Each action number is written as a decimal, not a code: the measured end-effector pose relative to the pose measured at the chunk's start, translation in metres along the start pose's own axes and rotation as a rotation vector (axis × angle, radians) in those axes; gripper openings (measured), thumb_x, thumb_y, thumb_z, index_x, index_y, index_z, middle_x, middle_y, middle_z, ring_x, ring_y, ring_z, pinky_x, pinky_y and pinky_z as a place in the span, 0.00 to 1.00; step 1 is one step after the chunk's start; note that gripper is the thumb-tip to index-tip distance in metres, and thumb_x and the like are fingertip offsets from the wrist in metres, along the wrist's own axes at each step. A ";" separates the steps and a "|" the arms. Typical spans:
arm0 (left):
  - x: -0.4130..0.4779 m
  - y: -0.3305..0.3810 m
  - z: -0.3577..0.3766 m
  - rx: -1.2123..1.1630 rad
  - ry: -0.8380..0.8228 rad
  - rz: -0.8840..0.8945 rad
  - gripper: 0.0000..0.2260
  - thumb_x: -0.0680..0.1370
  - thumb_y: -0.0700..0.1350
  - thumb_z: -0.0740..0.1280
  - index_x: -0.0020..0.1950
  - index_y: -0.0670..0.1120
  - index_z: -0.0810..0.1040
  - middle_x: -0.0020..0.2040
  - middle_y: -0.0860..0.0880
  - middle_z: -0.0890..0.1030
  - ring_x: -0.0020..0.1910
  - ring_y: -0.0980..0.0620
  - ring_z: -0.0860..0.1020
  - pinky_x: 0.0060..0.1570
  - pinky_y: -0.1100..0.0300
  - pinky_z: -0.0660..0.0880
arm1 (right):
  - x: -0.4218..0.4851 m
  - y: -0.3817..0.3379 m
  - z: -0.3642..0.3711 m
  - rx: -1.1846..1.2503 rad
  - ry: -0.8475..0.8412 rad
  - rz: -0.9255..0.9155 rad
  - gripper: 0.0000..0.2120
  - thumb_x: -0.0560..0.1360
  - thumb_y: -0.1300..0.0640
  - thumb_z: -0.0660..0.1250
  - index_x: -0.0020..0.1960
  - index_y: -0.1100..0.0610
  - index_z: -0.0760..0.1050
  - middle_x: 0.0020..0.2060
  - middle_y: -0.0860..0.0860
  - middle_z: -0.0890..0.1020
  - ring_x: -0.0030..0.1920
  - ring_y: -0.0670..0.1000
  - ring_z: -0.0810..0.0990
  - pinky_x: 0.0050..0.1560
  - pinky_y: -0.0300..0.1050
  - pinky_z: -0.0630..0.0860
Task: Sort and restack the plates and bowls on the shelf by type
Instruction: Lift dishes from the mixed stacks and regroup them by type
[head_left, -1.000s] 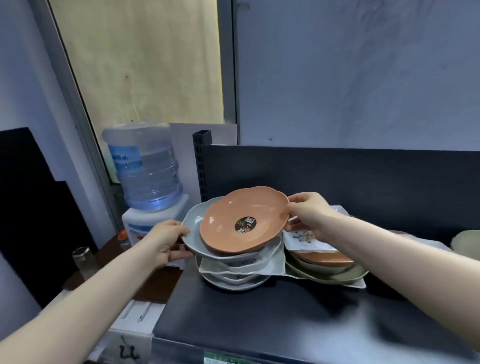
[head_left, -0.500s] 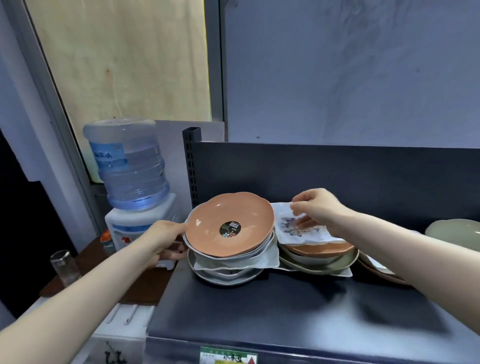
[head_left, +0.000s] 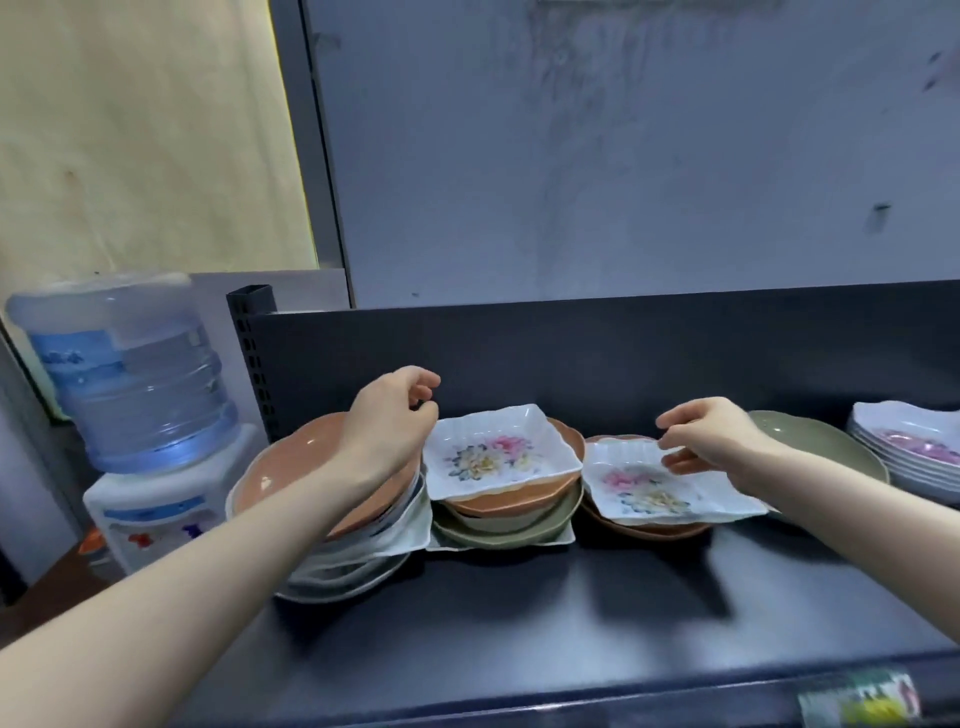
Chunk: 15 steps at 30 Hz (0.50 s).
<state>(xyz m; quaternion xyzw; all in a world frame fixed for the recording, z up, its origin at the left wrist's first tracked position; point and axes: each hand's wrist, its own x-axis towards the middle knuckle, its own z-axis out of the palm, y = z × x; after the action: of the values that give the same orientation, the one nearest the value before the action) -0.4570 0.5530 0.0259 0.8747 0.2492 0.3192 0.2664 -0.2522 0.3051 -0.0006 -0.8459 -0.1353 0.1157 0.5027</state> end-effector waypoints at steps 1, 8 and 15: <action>0.001 0.011 0.012 0.017 -0.045 0.023 0.13 0.74 0.40 0.63 0.57 0.48 0.79 0.51 0.51 0.82 0.52 0.52 0.79 0.56 0.57 0.75 | 0.003 0.007 -0.009 -0.025 0.025 -0.005 0.11 0.71 0.72 0.66 0.52 0.64 0.78 0.40 0.59 0.80 0.33 0.58 0.82 0.34 0.46 0.82; 0.006 0.055 0.087 0.165 -0.241 0.026 0.12 0.75 0.41 0.62 0.55 0.50 0.81 0.51 0.54 0.82 0.51 0.55 0.79 0.42 0.63 0.74 | 0.015 0.049 -0.059 -0.531 0.081 -0.116 0.11 0.67 0.65 0.62 0.34 0.52 0.79 0.32 0.48 0.82 0.36 0.54 0.81 0.41 0.45 0.79; 0.006 0.059 0.106 0.320 -0.190 -0.069 0.11 0.75 0.44 0.66 0.56 0.48 0.81 0.53 0.52 0.82 0.53 0.52 0.79 0.46 0.62 0.73 | 0.032 0.077 -0.064 -0.377 -0.210 0.071 0.09 0.69 0.67 0.61 0.31 0.63 0.74 0.22 0.56 0.79 0.22 0.54 0.78 0.26 0.43 0.78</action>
<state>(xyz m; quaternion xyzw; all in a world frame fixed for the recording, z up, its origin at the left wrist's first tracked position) -0.3644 0.4809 -0.0044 0.9231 0.3002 0.1822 0.1569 -0.1919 0.2284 -0.0410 -0.9126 -0.1761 0.1936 0.3141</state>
